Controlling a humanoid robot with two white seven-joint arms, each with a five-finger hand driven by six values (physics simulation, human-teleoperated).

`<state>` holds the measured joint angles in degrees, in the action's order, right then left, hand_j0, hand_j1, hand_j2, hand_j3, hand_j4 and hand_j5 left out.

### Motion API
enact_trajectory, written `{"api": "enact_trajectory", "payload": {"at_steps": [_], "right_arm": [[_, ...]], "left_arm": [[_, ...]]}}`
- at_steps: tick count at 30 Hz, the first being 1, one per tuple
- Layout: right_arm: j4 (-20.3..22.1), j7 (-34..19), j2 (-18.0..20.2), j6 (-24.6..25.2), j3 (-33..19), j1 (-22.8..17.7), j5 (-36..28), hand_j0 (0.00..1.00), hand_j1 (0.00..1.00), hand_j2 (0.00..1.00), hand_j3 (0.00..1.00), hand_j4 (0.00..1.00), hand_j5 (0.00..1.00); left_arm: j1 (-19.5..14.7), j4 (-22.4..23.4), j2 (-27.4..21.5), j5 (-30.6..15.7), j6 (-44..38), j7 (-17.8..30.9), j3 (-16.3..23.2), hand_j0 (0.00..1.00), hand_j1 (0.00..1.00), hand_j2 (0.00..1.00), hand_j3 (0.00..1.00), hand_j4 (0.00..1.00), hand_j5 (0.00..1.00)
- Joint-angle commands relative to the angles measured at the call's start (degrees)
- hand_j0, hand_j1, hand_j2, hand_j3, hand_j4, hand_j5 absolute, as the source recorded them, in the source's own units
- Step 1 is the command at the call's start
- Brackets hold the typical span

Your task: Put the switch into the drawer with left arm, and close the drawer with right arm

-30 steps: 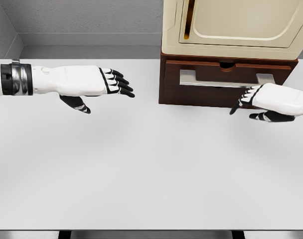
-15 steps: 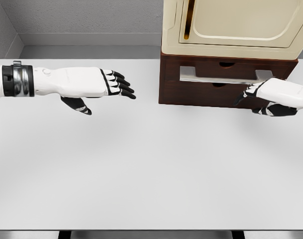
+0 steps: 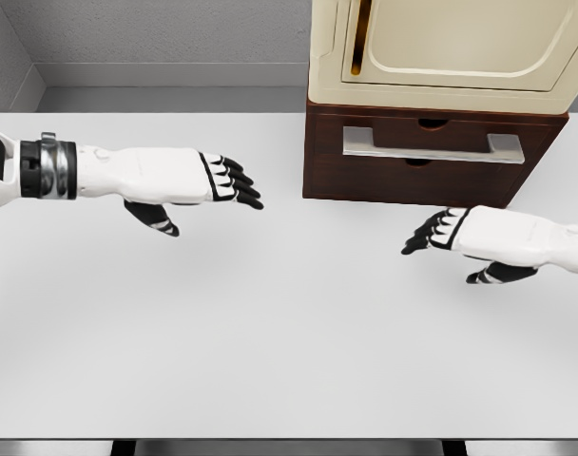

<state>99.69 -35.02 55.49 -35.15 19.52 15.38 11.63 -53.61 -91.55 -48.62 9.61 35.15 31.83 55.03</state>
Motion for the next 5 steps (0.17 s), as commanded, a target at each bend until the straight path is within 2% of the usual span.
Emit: {"api": "enact_trajectory", "payload": {"at_steps": [1,5], "right_arm": [[0.5,0.02,0.15,0.15,0.34,0.0,-0.2,1.0,1.0,1.0,1.0,1.0,1.0],[0.5,0.02,0.15,0.15,0.34,0.0,-0.2,1.0,1.0,1.0,1.0,1.0,1.0]], "left_arm": [[0.0,-0.03,0.02,-0.39,-0.15,0.69,-0.27,1.0,1.0,1.0,1.0,1.0,1.0],[0.35,0.05,0.02,-0.3,-0.15,0.69,-0.27,1.0,1.0,1.0,1.0,1.0,1.0]]}}
